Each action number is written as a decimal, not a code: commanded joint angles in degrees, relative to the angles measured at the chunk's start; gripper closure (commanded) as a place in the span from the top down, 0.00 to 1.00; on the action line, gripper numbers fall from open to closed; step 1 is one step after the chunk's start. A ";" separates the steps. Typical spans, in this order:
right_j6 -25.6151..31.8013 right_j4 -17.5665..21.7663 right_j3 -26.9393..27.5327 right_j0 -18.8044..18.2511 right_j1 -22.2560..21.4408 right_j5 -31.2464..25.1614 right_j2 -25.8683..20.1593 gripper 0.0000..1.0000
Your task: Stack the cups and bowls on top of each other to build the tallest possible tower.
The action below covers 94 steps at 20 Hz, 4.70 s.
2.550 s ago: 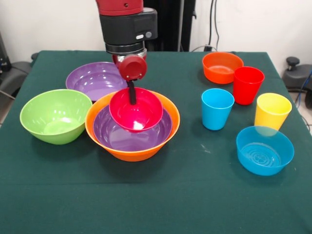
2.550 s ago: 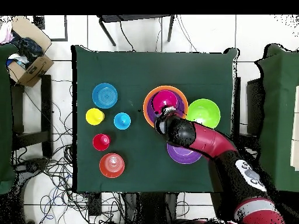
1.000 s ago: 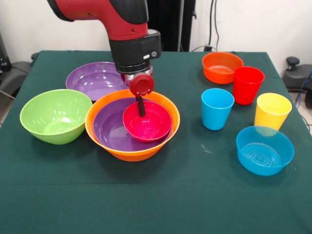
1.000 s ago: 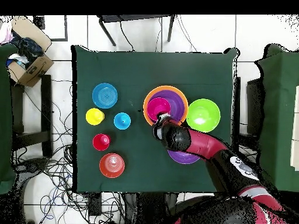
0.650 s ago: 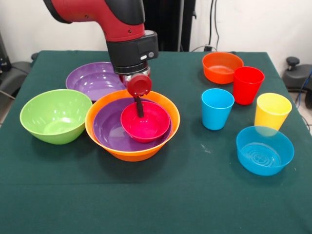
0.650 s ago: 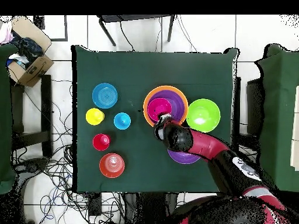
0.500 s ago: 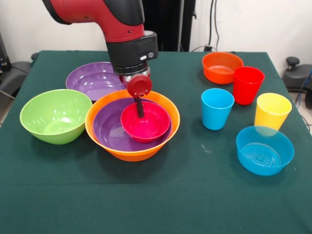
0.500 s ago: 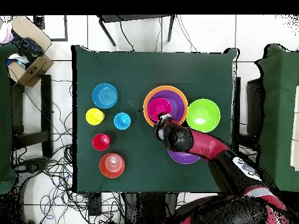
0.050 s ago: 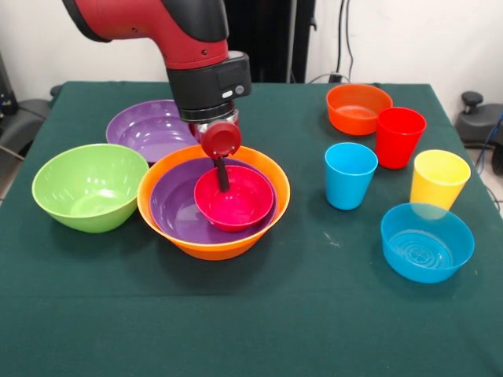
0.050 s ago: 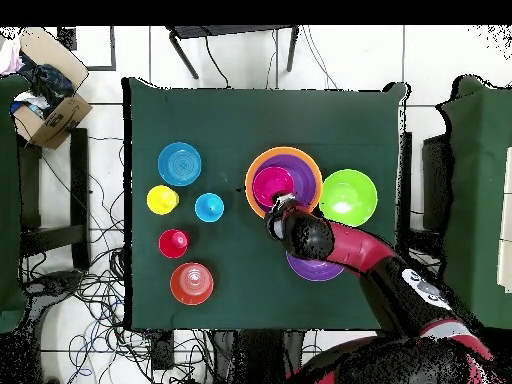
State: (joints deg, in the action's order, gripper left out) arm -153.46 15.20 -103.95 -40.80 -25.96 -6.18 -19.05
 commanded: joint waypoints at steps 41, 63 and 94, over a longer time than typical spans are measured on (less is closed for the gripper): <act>6.36 5.65 5.09 -1.91 -1.55 -10.46 -5.60 0.00; 2.98 4.70 3.09 0.88 -2.17 -7.97 -4.04 0.00; 3.99 5.58 2.74 -0.88 -0.68 -8.02 -4.50 0.00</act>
State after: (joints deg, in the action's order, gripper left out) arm -153.46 16.78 -99.94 -43.92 -27.49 -14.04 -22.61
